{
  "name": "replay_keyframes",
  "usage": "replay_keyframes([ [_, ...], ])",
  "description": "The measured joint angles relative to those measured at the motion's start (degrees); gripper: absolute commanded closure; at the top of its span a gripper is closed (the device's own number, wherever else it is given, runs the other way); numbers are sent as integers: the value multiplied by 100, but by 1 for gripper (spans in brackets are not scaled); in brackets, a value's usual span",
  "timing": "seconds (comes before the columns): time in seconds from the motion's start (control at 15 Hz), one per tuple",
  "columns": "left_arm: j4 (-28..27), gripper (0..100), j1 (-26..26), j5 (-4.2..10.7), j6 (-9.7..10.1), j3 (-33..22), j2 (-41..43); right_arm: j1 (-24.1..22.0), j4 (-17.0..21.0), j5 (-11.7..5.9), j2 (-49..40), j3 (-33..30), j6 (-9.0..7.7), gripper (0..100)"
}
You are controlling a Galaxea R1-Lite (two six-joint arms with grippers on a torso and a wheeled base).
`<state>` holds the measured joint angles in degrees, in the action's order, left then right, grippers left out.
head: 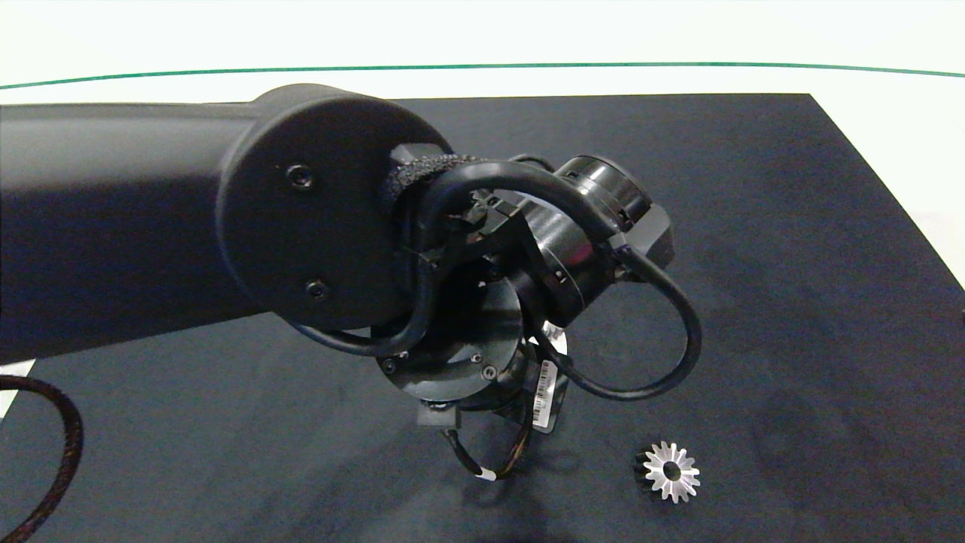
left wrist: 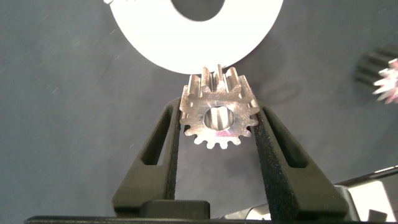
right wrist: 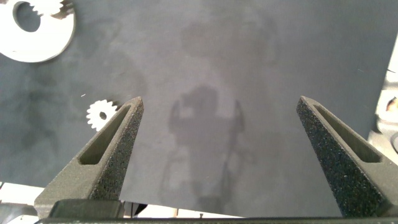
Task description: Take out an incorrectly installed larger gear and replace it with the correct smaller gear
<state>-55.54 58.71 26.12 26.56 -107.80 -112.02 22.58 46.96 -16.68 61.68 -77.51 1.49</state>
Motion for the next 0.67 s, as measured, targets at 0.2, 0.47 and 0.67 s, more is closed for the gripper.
replay_keyframes([
  [0.2, -55, 100, 72, 2, -41, -193, -193, -172, 0, 111, -63, -17, -20, 0],
  [0.47, -38, 100, 66, 364, -79, -291, -424, -196, 0, 235, -96, -27, -17, 0],
  [0.67, -30, 100, 57, 532, -149, -494, -614, -202, 0, 293, -99, -44, -17, 0],
])
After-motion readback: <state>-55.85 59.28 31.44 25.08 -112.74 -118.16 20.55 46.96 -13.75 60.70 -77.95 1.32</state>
